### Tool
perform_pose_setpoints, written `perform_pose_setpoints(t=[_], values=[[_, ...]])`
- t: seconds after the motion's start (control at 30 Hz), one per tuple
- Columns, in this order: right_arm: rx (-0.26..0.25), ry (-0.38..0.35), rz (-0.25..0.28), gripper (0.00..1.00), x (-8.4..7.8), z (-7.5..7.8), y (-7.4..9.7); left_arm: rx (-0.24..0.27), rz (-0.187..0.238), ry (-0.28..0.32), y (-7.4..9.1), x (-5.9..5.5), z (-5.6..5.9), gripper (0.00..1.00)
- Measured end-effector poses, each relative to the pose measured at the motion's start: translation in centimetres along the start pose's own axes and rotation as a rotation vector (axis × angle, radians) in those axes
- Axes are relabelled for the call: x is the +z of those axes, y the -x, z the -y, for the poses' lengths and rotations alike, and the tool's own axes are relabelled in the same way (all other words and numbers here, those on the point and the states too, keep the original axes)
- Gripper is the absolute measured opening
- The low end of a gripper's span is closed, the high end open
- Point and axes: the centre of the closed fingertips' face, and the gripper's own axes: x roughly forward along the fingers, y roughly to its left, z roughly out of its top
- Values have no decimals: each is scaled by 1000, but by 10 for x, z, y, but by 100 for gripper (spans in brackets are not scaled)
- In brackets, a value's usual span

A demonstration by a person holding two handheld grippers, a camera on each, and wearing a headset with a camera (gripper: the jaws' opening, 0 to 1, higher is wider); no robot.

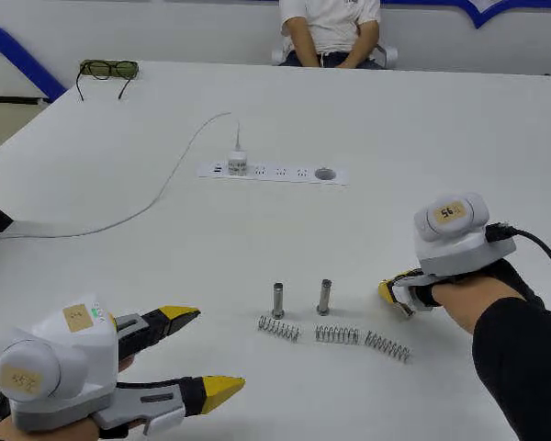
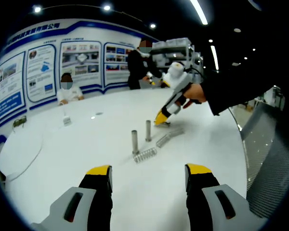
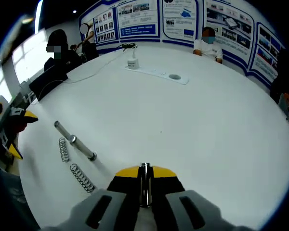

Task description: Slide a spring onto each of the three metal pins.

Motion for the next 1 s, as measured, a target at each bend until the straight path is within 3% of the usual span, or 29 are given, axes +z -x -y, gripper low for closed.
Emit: perform_pose_setpoints(t=[0.5,1.0], values=[[12,17,76,9,15,-10,16,-4,4,-9,2,3,3,62],[11,24,124,9,14,-16,28,-7,6,-18,3,6,7,61]])
